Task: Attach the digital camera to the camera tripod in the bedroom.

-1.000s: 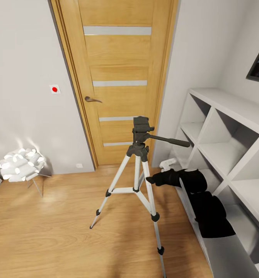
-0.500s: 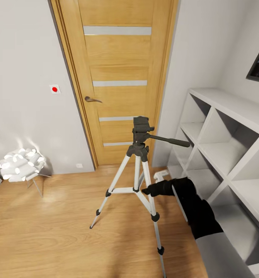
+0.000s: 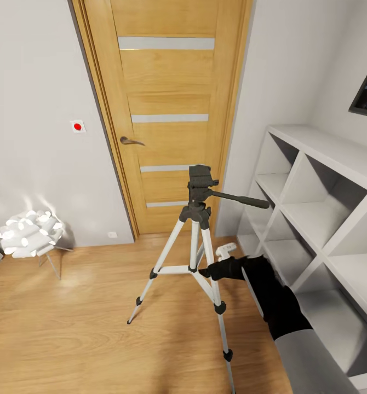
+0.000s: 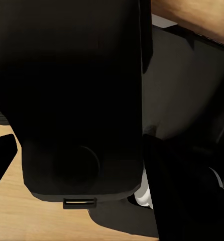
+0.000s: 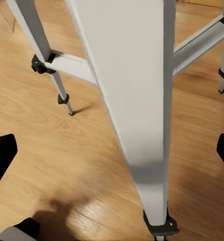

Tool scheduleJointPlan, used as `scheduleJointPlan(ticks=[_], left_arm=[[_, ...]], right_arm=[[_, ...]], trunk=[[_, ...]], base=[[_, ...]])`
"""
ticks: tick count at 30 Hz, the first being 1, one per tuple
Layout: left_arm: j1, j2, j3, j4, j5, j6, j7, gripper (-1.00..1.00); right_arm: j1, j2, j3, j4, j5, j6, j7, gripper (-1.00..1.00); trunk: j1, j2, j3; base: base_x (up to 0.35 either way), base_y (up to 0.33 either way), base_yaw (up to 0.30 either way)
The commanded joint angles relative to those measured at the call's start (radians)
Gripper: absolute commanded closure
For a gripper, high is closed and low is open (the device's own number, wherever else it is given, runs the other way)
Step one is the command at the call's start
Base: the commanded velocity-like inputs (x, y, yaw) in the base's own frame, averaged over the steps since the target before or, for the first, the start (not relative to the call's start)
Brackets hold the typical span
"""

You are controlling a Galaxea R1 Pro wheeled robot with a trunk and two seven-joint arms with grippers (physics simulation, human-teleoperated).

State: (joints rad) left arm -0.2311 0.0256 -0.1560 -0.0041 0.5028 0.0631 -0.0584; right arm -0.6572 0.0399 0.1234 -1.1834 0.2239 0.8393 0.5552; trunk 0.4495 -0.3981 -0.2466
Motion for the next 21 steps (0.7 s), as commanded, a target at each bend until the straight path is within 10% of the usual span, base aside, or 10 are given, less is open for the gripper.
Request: scheduleJointPlan(ticks=[1, 21], left_arm=[[-0.001, 0.0, -0.008, 0.0, 0.008, 0.004, -0.003, 1.0], [-0.001, 0.0, -0.008, 0.0, 0.008, 0.004, -0.003, 1.0]], right_arm=[[-0.001, 0.003, -0.001, 0.004, 0.011, -0.007, 0.008, -1.0], [-0.001, 0.043, -0.035, 0.121, 0.011, -0.194, -0.035, -1.0]], trunk=[[0.001, -0.002, -0.002], [0.001, -0.002, -0.002]], base=[[0.0, 0.0, 0.0], [0.0, 0.0, 0.0]])
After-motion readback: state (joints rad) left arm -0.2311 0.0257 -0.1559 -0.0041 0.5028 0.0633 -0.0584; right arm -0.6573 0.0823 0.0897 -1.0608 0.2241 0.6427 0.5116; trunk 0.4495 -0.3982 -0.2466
